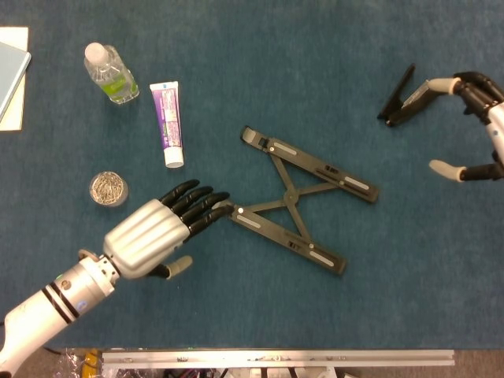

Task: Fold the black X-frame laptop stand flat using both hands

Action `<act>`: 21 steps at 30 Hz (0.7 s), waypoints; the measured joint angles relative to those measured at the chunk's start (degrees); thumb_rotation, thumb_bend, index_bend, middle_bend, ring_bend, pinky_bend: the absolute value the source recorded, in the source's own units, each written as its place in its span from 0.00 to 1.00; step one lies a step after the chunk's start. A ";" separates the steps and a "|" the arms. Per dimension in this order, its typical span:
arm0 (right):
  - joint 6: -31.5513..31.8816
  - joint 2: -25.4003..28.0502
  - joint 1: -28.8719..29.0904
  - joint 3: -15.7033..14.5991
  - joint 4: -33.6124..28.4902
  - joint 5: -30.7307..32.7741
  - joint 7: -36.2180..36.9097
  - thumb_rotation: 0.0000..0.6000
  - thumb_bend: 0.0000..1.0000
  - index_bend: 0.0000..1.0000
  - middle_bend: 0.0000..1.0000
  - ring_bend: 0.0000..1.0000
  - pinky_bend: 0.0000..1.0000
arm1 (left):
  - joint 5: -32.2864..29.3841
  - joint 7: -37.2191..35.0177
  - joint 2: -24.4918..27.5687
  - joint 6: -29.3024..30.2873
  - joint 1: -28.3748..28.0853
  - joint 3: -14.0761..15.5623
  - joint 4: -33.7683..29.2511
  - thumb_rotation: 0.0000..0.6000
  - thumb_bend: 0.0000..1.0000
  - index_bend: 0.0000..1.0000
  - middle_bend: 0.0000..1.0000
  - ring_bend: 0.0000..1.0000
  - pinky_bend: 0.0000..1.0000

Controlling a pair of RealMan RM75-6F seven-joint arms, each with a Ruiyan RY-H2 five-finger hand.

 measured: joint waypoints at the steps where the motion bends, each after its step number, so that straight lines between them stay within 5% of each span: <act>1: -0.60 -0.21 0.40 0.01 0.20 0.03 -1.25 1.00 0.07 0.21 0.29 0.16 0.40 | -0.35 0.29 -0.16 -0.39 -0.24 -0.17 0.26 1.00 0.34 0.00 0.02 0.00 0.00; 11: -2.75 -5.59 3.85 0.05 5.28 -3.47 -13.00 1.00 0.00 0.20 0.27 0.15 0.37 | -5.58 6.01 -2.96 -3.24 -1.11 -1.61 3.04 1.00 0.34 0.00 0.00 0.00 0.00; 16: -2.77 -10.67 5.24 -0.17 10.50 -6.18 -18.71 1.00 0.00 0.11 0.24 0.12 0.34 | -7.86 9.62 -5.35 -3.14 -0.59 -2.15 4.80 1.00 0.34 0.00 0.00 0.00 0.00; 21: -6.92 -12.05 6.29 0.43 8.66 -0.15 -19.25 1.00 0.00 0.02 0.24 0.12 0.34 | -8.83 12.83 -7.38 -2.67 -0.15 -2.18 6.47 1.00 0.34 0.00 0.00 0.00 0.00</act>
